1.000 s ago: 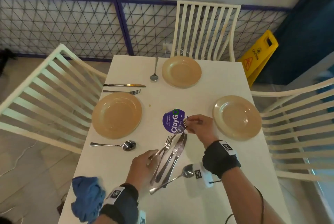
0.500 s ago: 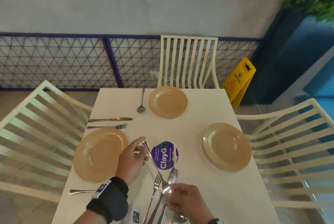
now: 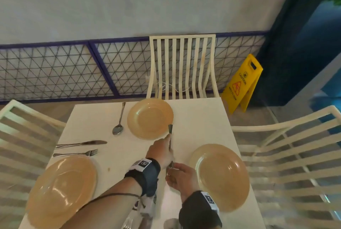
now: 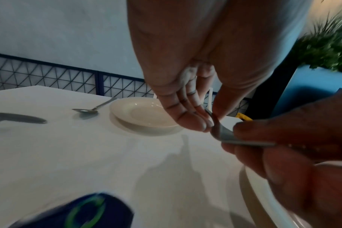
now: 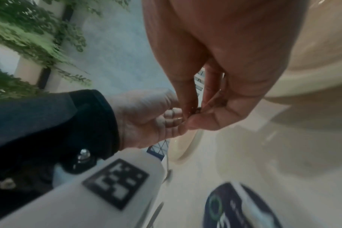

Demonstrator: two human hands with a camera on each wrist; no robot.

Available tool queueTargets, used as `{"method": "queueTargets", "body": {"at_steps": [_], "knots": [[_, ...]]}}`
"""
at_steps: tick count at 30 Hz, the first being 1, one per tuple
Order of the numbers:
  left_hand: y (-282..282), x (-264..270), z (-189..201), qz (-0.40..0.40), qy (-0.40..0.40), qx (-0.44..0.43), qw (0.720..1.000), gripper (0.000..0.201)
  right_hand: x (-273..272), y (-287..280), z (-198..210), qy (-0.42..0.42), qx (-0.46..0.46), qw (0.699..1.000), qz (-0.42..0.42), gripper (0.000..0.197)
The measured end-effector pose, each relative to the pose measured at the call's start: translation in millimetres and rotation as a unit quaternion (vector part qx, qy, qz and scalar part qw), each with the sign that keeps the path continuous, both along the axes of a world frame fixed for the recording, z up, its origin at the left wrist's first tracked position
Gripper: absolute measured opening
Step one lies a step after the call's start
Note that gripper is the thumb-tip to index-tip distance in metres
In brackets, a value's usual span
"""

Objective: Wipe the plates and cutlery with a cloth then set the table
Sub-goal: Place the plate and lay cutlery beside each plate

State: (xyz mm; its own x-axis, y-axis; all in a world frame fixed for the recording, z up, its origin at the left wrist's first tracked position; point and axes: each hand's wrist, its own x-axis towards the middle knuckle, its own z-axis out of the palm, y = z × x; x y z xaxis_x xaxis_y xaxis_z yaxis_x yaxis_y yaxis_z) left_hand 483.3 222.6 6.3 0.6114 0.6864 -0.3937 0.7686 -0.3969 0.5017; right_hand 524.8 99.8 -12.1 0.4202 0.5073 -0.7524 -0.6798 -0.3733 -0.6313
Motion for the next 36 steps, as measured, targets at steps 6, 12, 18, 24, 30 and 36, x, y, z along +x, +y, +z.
{"method": "queueTargets", "body": {"at_steps": [6,12,18,24,30,36], "knots": [[36.0,88.9,-18.1,-0.033,0.051,0.029,0.998,0.054,80.4,46.6,-33.7,-0.052,-0.047,0.997,0.027,0.017],[68.1,147.3,-48.5,-0.059,0.138,0.062,0.987,0.059,125.1,81.5,-62.9,-0.086,-0.076,0.993,0.034,0.021],[95.9,174.9,-66.8,-0.042,0.175,0.079,0.981,0.041,150.2,101.5,-67.5,-0.12,-0.085,0.986,0.083,0.022],[112.6,189.5,-75.0,-0.046,0.183,0.104,0.976,0.036,158.4,116.1,-70.1,-0.14,-0.098,0.979,0.115,0.024],[119.5,196.5,-80.1,-0.055,0.194,0.134,0.97,0.028,163.2,125.1,-74.4,-0.146,-0.103,0.975,0.132,0.031],[122.8,197.2,-84.3,-0.059,0.192,0.142,0.969,0.032,165.8,123.4,-75.2,-0.141,-0.105,0.975,0.134,0.033]]}}
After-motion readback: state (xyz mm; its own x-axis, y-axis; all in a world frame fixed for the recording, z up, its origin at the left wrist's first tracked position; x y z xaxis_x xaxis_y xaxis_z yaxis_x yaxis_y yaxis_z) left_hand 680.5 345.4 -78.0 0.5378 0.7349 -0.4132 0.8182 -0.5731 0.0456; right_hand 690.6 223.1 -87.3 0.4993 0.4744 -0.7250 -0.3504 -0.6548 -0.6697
